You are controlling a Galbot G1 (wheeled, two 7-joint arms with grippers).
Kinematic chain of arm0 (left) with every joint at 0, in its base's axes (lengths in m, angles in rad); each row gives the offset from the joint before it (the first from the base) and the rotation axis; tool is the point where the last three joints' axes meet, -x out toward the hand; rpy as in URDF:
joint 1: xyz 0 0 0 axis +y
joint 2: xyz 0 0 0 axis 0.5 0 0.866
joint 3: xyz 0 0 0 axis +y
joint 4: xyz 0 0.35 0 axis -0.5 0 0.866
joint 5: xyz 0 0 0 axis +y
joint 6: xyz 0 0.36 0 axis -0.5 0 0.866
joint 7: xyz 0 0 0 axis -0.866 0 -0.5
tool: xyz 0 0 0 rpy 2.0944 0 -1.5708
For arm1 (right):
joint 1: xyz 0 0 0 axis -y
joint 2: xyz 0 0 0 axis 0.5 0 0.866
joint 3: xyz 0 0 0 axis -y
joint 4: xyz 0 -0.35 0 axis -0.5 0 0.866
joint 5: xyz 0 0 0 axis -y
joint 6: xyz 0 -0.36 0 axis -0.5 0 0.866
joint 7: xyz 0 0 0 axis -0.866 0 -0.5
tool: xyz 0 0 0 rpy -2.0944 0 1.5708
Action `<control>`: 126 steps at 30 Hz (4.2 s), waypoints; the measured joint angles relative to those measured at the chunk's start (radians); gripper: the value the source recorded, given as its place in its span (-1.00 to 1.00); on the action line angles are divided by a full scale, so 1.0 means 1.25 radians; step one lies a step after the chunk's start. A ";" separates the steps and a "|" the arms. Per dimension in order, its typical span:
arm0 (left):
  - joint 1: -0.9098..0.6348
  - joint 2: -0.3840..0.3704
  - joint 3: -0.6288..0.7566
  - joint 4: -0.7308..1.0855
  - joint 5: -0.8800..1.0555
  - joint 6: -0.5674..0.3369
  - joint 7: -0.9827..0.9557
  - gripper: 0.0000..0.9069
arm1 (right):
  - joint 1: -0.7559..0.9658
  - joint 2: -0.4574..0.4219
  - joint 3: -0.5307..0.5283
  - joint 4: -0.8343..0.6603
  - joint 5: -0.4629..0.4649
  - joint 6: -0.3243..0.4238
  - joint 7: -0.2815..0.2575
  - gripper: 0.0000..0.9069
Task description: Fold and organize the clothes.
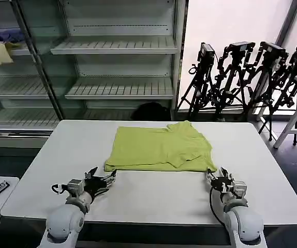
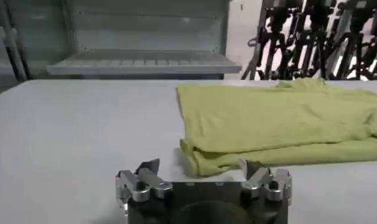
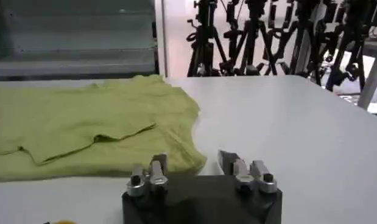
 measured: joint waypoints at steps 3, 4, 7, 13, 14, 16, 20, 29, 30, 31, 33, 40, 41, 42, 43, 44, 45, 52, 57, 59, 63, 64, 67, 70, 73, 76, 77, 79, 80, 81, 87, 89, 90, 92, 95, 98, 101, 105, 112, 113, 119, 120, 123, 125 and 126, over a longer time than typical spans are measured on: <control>-0.003 -0.001 -0.001 0.004 -0.009 0.000 0.000 0.42 | 0.003 0.000 -0.001 -0.004 -0.002 0.000 -0.001 0.00; -0.004 -0.001 -0.001 0.006 -0.012 0.000 0.000 0.11 | 0.005 0.000 -0.001 -0.006 -0.002 0.000 -0.002 -0.02; -0.009 0.000 -0.001 0.013 -0.019 0.000 0.000 -0.51 | 0.007 0.000 -0.002 -0.010 -0.003 0.000 -0.004 -0.07; -0.013 0.000 0.003 0.022 -0.022 0.000 0.003 -0.98 | 0.008 0.000 -0.005 -0.015 -0.008 0.002 -0.008 -0.71; -0.014 -0.001 0.004 0.024 -0.023 0.000 0.004 -1.00 | 0.008 0.000 -0.005 -0.015 -0.009 0.002 -0.009 -0.80; -0.014 -0.001 0.004 0.026 -0.024 0.000 0.005 -1.00 | 0.009 0.000 -0.006 -0.017 -0.011 0.003 -0.010 -1.00; -0.015 -0.001 0.005 0.028 -0.025 -0.001 0.009 -1.00 | 0.007 0.000 -0.006 -0.018 -0.015 0.006 -0.014 -1.00; -0.017 0.001 0.010 0.028 -0.011 0.000 0.011 -1.00 | 0.002 -0.002 -0.004 -0.017 -0.021 0.008 -0.019 -1.00; -0.017 0.001 0.011 0.028 -0.010 0.000 0.011 -1.00 | 0.001 -0.003 -0.003 -0.017 -0.021 0.008 -0.019 -1.00; -0.017 0.001 0.011 0.027 -0.008 0.000 0.011 -1.00 | 0.000 -0.003 -0.003 -0.016 -0.021 0.008 -0.019 -1.00; -0.017 0.002 0.011 0.025 -0.003 0.000 0.012 -1.00 | -0.002 -0.003 -0.002 -0.015 -0.020 0.008 -0.019 -1.00; -0.018 0.009 0.006 0.021 0.015 -0.012 0.017 -1.00 | -0.013 -0.006 0.005 -0.003 -0.006 0.003 -0.015 -1.00; -0.017 0.010 0.005 0.019 0.018 -0.013 0.019 -1.00 | -0.015 -0.006 0.005 0.000 -0.003 0.002 -0.015 -1.00; -0.015 0.012 0.003 0.017 0.020 -0.014 0.020 -1.00 | -0.017 -0.006 0.005 0.003 0.000 0.000 -0.014 -1.00; -0.014 0.014 0.001 0.015 0.021 -0.014 0.021 -1.00 | -0.020 -0.006 0.006 0.007 0.003 -0.001 -0.014 -1.00; -0.012 0.016 -0.001 0.014 0.023 -0.015 0.023 -1.00 | -0.022 -0.005 0.006 0.011 0.006 -0.004 -0.014 -1.00; -0.010 0.018 -0.002 0.011 0.024 -0.015 0.024 -1.00 | -0.025 -0.005 0.007 0.016 0.009 -0.006 -0.014 -1.00; 0.010 0.032 -0.015 -0.015 0.028 -0.015 0.039 -1.00 | -0.056 -0.006 0.008 0.065 0.031 -0.018 -0.011 -1.00; 0.043 0.045 -0.031 -0.049 0.021 -0.014 0.058 -1.00 | -0.090 -0.007 0.003 0.106 0.038 -0.021 -0.007 -1.00; 0.061 0.052 -0.039 -0.066 0.017 -0.014 0.065 -1.00 | -0.108 -0.005 -0.001 0.125 0.039 -0.023 -0.004 -1.00; 0.107 0.054 -0.062 -0.107 0.009 -0.015 0.072 -1.00 | -0.149 0.000 -0.013 0.162 0.041 -0.024 0.004 -1.00; 0.119 0.053 -0.069 -0.118 0.007 -0.016 0.072 -1.00 | -0.161 0.001 -0.016 0.172 0.042 -0.024 0.007 -1.00; 0.160 0.050 -0.092 -0.149 0.004 -0.020 0.071 -1.00 | -0.194 0.004 -0.023 0.200 0.045 -0.025 0.013 -1.00; 0.198 0.047 -0.119 -0.177 0.001 -0.026 0.067 -1.00 | -0.227 0.003 -0.031 0.229 0.045 -0.026 0.020 -1.00; 0.235 0.043 -0.147 -0.203 -0.003 -0.030 0.062 -1.00 | -0.259 0.004 -0.039 0.254 0.043 -0.026 0.027 -1.00; 0.267 0.037 -0.174 -0.226 -0.005 -0.031 0.055 -1.00 | -0.286 0.004 -0.047 0.272 0.039 -0.026 0.035 -1.00; 0.278 0.035 -0.181 -0.234 -0.005 -0.032 0.053 -1.00 | -0.295 0.005 -0.050 0.276 0.037 -0.026 0.038 -1.00; 0.297 0.030 -0.190 -0.250 -0.003 -0.035 0.047 -1.00 | -0.307 0.007 -0.055 0.281 0.035 -0.026 0.041 -1.00; 0.307 0.027 -0.193 -0.256 -0.001 -0.036 0.045 -1.00 | -0.313 0.007 -0.057 0.284 0.034 -0.026 0.043 -1.00; 0.316 0.024 -0.196 -0.261 0.001 -0.039 0.041 -1.00 | -0.317 0.007 -0.060 0.286 0.033 -0.026 0.044 -1.00; 0.358 0.012 -0.203 -0.270 0.019 -0.054 0.024 1.00 | -0.340 0.013 -0.075 0.297 0.023 -0.026 0.046 1.00; 0.369 0.010 -0.203 -0.270 0.027 -0.059 0.019 1.00 | -0.343 0.015 -0.079 0.301 0.020 -0.026 0.046 1.00; 0.374 0.009 -0.203 -0.270 0.030 -0.060 0.016 1.00 | -0.345 0.016 -0.080 0.303 0.018 -0.026 0.046 1.00; 0.383 0.006 -0.200 -0.269 0.040 -0.063 0.008 1.00 | -0.348 0.016 -0.080 0.307 0.016 -0.026 0.047 1.00; 0.388 0.005 -0.200 -0.265 0.054 -0.067 -0.005 1.00 | -0.354 0.016 -0.079 0.314 0.014 -0.025 0.051 1.00; 0.392 0.005 -0.205 -0.259 0.062 -0.069 -0.019 1.00 | -0.358 0.016 -0.078 0.318 0.010 -0.022 0.054 1.00; 0.394 0.005 -0.213 -0.254 0.067 -0.074 -0.031 1.00 | -0.359 0.019 -0.079 0.323 0.007 -0.017 0.058 1.00; 0.392 0.003 -0.216 -0.251 0.068 -0.083 -0.043 1.00 | -0.356 0.024 -0.074 0.332 0.003 -0.007 0.061 1.00; 0.377 0.000 -0.214 -0.258 0.039 -0.099 -0.058 1.00 | -0.329 0.025 -0.058 0.348 0.004 0.004 0.051 1.00; 0.373 0.001 -0.213 -0.260 0.031 -0.099 -0.060 1.00 | -0.321 0.024 -0.058 0.348 0.006 0.002 0.049 1.00; 0.314 0.013 -0.200 -0.260 -0.022 -0.075 -0.064 1.00 | -0.237 0.013 -0.067 0.324 0.011 -0.013 0.039 1.00; 0.300 0.015 -0.197 -0.257 -0.027 -0.068 -0.064 1.00 | -0.220 0.011 -0.068 0.317 0.013 -0.015 0.037 1.00; 0.254 0.024 -0.186 -0.247 -0.040 -0.051 -0.058 1.00 | -0.169 0.007 -0.074 0.291 0.018 -0.021 0.035 1.00; 0.221 0.032 -0.178 -0.238 -0.046 -0.041 -0.052 1.00 | -0.133 0.007 -0.081 0.267 0.021 -0.023 0.036 1.00; 0.205 0.037 -0.174 -0.232 -0.049 -0.037 -0.049 1.00 | -0.116 0.007 -0.084 0.254 0.021 -0.024 0.036 1.00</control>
